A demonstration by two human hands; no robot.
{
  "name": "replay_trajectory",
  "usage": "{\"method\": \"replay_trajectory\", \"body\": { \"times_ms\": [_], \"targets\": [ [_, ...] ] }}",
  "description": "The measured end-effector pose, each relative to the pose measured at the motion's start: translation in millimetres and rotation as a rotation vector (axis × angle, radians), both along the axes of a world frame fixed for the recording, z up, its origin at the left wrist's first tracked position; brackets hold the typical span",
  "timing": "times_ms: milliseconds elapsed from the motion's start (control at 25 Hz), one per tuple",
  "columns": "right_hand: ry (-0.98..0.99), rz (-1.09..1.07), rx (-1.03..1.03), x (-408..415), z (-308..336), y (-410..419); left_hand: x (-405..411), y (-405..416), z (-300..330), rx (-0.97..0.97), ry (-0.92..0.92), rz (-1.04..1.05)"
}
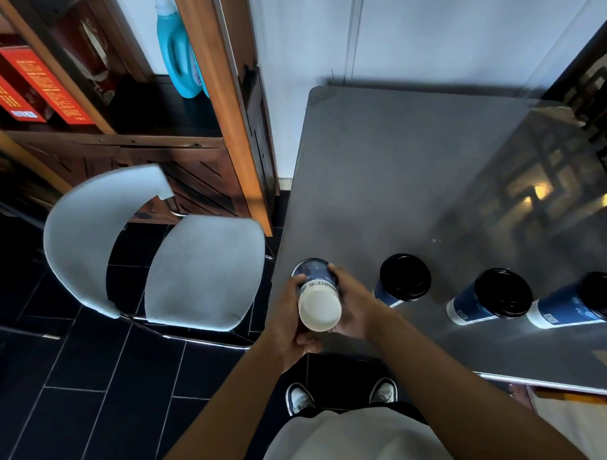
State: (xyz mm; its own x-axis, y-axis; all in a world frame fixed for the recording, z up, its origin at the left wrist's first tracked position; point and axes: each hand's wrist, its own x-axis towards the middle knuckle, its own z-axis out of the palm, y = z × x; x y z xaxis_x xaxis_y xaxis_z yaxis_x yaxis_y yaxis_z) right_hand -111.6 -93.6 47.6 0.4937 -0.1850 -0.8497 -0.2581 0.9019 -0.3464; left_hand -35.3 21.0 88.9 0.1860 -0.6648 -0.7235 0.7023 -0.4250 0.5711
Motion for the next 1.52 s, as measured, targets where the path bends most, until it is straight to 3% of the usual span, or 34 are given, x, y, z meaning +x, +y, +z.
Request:
{"method": "replay_trajectory", "body": {
  "times_ms": [160, 320, 440, 520, 760, 1000, 1160, 1240, 1520],
  "targets": [
    [-0.041, -0.051, 0.040, 1, 4, 1, -2, -1, 0, -0.004, 0.027, 0.021],
    [-0.039, -0.024, 0.000, 3, 6, -1, 5, 4, 1, 0.042, 0.013, -0.110],
    [0.108, 0.100, -0.247, 7, 6, -4, 9, 7, 3, 0.078, -0.109, -0.216],
    [0.180, 0.160, -0.357, 10, 8, -5, 9, 6, 2, 0.072, -0.156, -0.179],
    [0.078, 0.005, -0.130, 11, 7, -4, 6, 0, -1, 0.012, -0.074, -0.052],
    [0.048, -0.022, -0.086, 12, 10, -3, 5, 2, -3, -0.009, -0.028, -0.073],
    [0.078, 0.060, -0.145, 11, 10, -6, 14, 2, -3, 0.173, -0.368, -0.196],
    [0.104, 0.110, -0.194, 10, 11, -8, 16, 0, -2, 0.151, -0.423, -0.195],
    [0.094, -0.019, -0.099, 11, 16, -8, 10, -3, 2, 0.016, -0.190, -0.063]
  ]
}}
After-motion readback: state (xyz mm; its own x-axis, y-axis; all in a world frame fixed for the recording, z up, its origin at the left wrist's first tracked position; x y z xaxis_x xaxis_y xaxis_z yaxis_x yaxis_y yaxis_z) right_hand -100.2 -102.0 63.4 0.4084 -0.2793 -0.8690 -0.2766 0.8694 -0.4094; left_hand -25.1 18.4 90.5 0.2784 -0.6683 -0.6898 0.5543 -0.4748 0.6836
